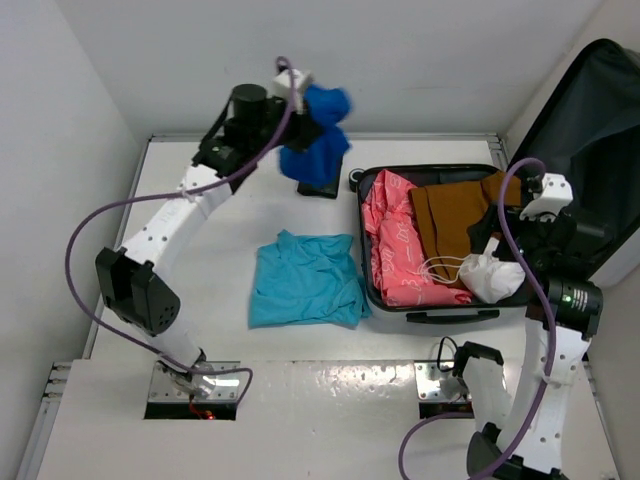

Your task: Pack the luggage

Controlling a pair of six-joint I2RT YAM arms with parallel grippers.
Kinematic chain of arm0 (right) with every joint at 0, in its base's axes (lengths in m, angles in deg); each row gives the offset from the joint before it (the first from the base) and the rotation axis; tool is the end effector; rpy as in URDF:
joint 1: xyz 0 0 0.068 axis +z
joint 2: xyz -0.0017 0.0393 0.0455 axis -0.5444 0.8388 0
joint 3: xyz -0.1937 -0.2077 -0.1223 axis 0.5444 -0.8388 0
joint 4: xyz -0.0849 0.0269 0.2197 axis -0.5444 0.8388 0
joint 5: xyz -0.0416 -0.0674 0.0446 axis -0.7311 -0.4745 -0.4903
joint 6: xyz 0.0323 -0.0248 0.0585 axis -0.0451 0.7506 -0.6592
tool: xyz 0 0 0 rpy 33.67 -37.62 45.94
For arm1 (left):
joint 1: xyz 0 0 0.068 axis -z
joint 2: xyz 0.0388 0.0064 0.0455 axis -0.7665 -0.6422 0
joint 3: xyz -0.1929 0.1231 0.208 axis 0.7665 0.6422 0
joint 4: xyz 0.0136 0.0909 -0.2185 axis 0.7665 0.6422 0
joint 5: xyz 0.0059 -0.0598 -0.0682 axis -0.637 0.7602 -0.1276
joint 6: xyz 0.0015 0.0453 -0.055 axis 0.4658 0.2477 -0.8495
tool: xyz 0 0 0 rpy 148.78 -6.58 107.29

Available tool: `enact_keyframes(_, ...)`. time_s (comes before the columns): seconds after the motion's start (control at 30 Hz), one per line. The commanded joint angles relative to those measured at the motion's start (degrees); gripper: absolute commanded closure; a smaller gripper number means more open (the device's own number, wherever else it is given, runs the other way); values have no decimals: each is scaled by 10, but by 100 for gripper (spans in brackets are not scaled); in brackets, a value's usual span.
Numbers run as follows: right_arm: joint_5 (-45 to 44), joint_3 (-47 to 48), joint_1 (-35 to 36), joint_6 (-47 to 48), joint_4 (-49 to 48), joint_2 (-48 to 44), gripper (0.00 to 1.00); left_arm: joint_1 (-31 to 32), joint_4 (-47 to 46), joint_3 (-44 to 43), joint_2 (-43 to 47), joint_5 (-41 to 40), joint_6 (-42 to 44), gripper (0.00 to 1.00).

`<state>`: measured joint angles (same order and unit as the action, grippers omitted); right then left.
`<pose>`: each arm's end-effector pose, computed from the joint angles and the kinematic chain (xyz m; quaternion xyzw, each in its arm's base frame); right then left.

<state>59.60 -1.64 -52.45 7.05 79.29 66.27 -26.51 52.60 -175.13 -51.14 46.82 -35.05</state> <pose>0.0948 -0.0136 0.3911 0.1081 0.8423 0.0812 0.5218 0.3495 -0.1696 0.4601 0.1863 0.7479 -0.2752 0.5746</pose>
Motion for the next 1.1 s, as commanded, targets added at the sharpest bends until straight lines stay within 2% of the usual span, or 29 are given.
enact_keyframes(0.0, -95, 10, -16, -57, -41, -2, 16, 77, -3, -44, -23, 51, -13, 90)
enact_keyframes(0.13, -118, 19, -41, -89, -59, -9, 16, 139, -34, -100, -90, 94, -57, 90)
enact_keyframes(0.27, -115, 25, -42, -87, -54, 4, 16, 196, -41, -132, -160, 99, -74, 90)
enact_keyframes(0.37, -100, 21, -44, -75, -52, 13, 16, 215, -41, -133, -205, 80, -86, 90)
enact_keyframes(0.5, -79, 26, -44, -67, -47, 31, 16, 202, -47, -133, -269, 91, -119, 90)
enact_keyframes(0.6, -65, 27, -44, -67, -47, 43, 16, 197, -64, -146, -309, 97, -125, 78)
enact_keyframes(0.73, -46, 24, -44, -70, -53, 48, 16, 190, -64, -174, -329, 14, -100, 50)
enact_keyframes(0.77, -43, 22, -44, -69, -53, 50, 16, 190, -58, -181, -329, -47, -88, 35)
enact_keyframes(0.83, -37, 23, -44, -67, -51, 52, 16, 185, -64, -181, -300, -88, -63, 17)
enact_keyframes(0.87, -33, 25, -44, -67, -48, 54, 16, 178, -64, -181, -287, -112, -39, 2)
enact_keyframes(0.97, -21, 27, -44, -67, -43, 52, 15, 173, -57, -175, -218, -118, 13, 0)
enact_keyframes(1.03, -13, 32, -44, -65, -36, 51, 15, 166, -17, -141, -173, -108, 43, 0)
enact_keyframes(1.07, -9, 36, -44, -62, -36, 50, 15, 166, -3, -123, -119, -103, 71, 0)
